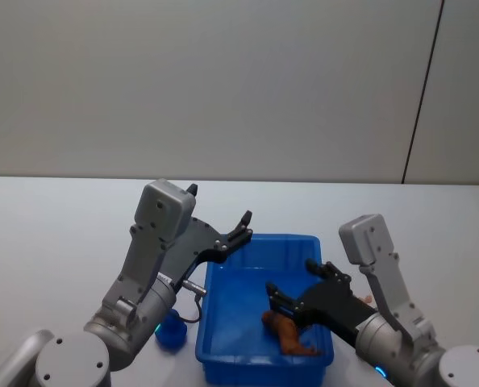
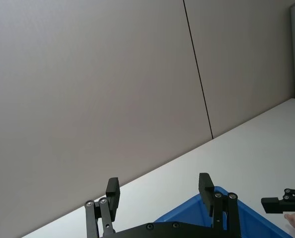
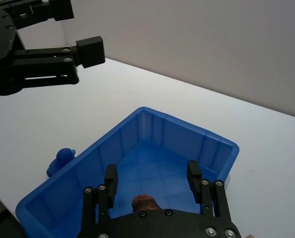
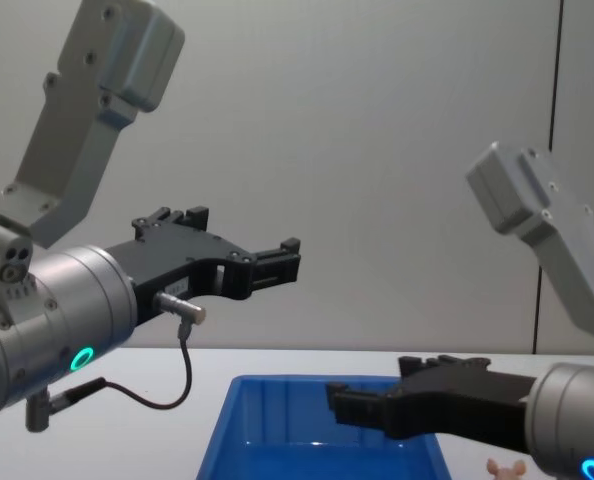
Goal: Pick up the two dolls from the table and place them into the box.
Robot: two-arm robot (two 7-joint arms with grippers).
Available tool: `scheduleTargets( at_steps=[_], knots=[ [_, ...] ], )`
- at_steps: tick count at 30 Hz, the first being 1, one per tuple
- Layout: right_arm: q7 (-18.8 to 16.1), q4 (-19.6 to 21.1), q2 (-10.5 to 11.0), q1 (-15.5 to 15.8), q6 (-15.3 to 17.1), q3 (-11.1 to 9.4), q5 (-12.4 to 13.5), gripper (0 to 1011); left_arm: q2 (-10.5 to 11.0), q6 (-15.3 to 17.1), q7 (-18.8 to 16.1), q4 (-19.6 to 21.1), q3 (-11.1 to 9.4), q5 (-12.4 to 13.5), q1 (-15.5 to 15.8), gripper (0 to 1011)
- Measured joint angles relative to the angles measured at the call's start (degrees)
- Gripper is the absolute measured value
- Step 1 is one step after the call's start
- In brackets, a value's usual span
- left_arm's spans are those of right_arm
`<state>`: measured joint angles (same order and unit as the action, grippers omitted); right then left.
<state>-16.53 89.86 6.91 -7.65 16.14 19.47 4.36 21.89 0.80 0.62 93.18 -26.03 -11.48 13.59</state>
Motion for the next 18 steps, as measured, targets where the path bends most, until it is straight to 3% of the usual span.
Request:
scheduleTargets(
  at_steps=[7, 18],
  knots=[
    [3.6, 1.6, 0.5, 1.4, -0.1, -0.2, 0.1, 1000, 0.0, 0.0, 0.0, 0.0, 0.0, 0.0, 0.0, 1001],
    [11.1, 4.8, 2.0, 4.5, 0.9, -1.3, 0.7, 1001, 0.0, 0.0, 0.0, 0.0, 0.0, 0.0, 0.0, 1001]
  ],
)
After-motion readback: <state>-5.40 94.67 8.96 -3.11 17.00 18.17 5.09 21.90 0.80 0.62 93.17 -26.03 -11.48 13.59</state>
